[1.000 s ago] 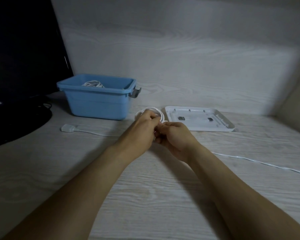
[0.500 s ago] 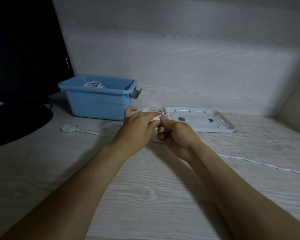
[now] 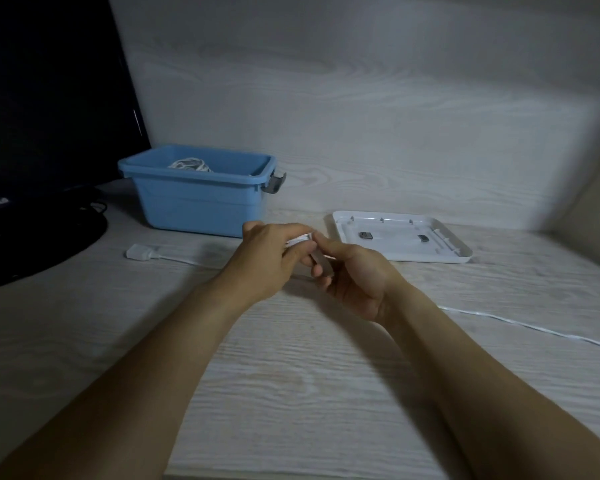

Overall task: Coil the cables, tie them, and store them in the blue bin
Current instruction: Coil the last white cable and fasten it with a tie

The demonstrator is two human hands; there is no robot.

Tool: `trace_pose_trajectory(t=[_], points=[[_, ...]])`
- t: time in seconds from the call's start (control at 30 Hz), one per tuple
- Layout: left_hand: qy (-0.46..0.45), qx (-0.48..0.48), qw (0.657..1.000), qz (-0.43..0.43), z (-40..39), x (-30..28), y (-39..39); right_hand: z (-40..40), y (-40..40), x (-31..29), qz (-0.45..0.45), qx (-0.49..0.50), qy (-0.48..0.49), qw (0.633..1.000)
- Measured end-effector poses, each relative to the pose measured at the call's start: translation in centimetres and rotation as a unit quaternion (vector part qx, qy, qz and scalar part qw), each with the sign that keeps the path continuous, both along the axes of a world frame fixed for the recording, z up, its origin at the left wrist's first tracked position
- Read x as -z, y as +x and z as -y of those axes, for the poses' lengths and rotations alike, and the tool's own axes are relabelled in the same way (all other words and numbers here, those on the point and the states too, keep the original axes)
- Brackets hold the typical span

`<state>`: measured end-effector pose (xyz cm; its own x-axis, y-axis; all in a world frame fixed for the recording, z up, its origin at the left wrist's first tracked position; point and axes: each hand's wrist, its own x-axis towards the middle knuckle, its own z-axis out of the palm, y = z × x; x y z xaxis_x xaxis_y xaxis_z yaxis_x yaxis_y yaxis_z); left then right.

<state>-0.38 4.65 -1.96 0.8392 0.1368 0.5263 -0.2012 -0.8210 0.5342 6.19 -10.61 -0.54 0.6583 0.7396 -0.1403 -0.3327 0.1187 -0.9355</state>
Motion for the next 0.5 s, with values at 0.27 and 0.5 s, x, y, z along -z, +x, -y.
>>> trace_pose_trajectory(t=[0.27, 0.5], points=[[-0.17, 0.076, 0.982, -0.003, 0.8, 0.0, -0.2, -0.3, 0.2, 0.4, 0.01, 0.02, 0.013, 1.0], [-0.213, 0.001, 0.977, 0.018, 0.5, 0.3, 0.7, -0.5, -0.4, 0.9, 0.111, 0.044, -0.021, 0.993]])
